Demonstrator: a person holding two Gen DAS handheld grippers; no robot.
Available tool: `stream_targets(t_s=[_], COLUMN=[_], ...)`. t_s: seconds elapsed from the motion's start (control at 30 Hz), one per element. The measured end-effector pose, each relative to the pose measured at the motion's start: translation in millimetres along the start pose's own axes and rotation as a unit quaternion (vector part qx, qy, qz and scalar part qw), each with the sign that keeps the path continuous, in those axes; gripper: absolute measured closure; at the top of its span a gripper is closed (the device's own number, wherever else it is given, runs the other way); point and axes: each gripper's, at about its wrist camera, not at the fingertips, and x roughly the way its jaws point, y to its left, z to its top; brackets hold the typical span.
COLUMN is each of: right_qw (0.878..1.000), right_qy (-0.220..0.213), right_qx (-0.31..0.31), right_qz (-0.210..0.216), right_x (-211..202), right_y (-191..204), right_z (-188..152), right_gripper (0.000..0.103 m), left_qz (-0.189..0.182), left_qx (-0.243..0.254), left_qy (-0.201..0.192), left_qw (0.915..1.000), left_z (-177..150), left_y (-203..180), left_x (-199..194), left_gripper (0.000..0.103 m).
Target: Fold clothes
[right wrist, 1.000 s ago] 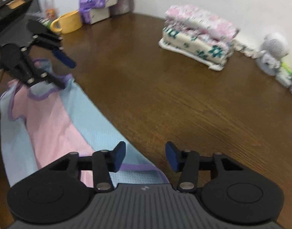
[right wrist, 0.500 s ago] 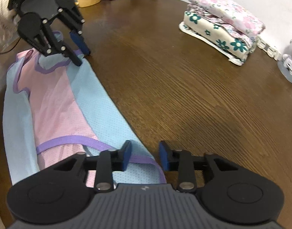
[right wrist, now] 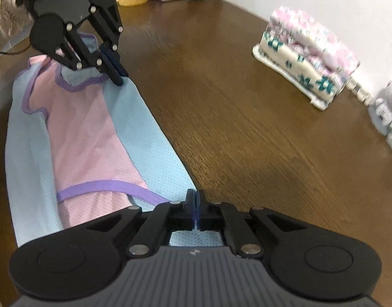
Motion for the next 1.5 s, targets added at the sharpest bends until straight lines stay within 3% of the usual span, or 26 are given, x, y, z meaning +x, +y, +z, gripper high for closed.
stream_targets(t_s=[0.17,0.33,0.5,0.57,0.73,0.8,0.9,1.07,1.2,1.27,1.3,1.5], right_qw=[0.997,0.985,0.977,0.976,0.976,0.978,0.979,0.981,0.98,0.979,0.978,0.98], right_qy=[-0.037,-0.076,-0.084,-0.08,-0.077,-0.076,-0.079,-0.087,-0.091,-0.091,-0.089,-0.091], right_qx=[-0.032,-0.081,-0.106,-0.107,-0.094,-0.084,-0.066,-0.031,-0.012,-0.008,-0.006,0.027], right_qz=[-0.061,-0.132,-0.163,-0.171,-0.181,-0.178,-0.173,-0.173,-0.177,-0.183,-0.188,-0.177], right_x=[-29,-60,-69,-66,-57,-55,-55,-59,-57,-54,-53,-54], right_y=[31,81,126,138,159,164,170,166,161,160,159,152], right_z=[-5,-13,-37,-46,-64,-68,-74,-80,-82,-82,-82,-84], right_gripper=[0.103,0.103,0.103,0.103,0.103,0.103,0.101,0.097,0.097,0.097,0.097,0.097], left_qz=[0.091,0.187,0.238,0.247,0.232,0.227,0.218,0.221,0.215,0.213,0.213,0.208], left_qx=[0.021,0.058,0.093,0.112,0.118,0.115,0.092,0.085,0.092,0.1,0.101,0.093], left_qy=[-0.06,-0.109,-0.124,-0.119,-0.113,-0.106,-0.101,-0.1,-0.1,-0.097,-0.092,-0.092], left_qw=[0.9938,0.9745,0.959,0.9552,0.9587,0.9614,0.9664,0.9664,0.9671,0.967,0.9676,0.9694], left_z=[-13,-31,-57,-65,-75,-75,-76,-79,-76,-74,-72,-73], left_y=[-38,-94,-151,-170,-193,-193,-188,-183,-182,-183,-183,-183], left_x=[-26,-56,-62,-56,-46,-42,-43,-44,-42,-39,-36,-30], left_gripper=[0.1,0.1,0.1,0.1,0.099,0.092,0.09,0.078,0.079,0.095,0.098,0.095])
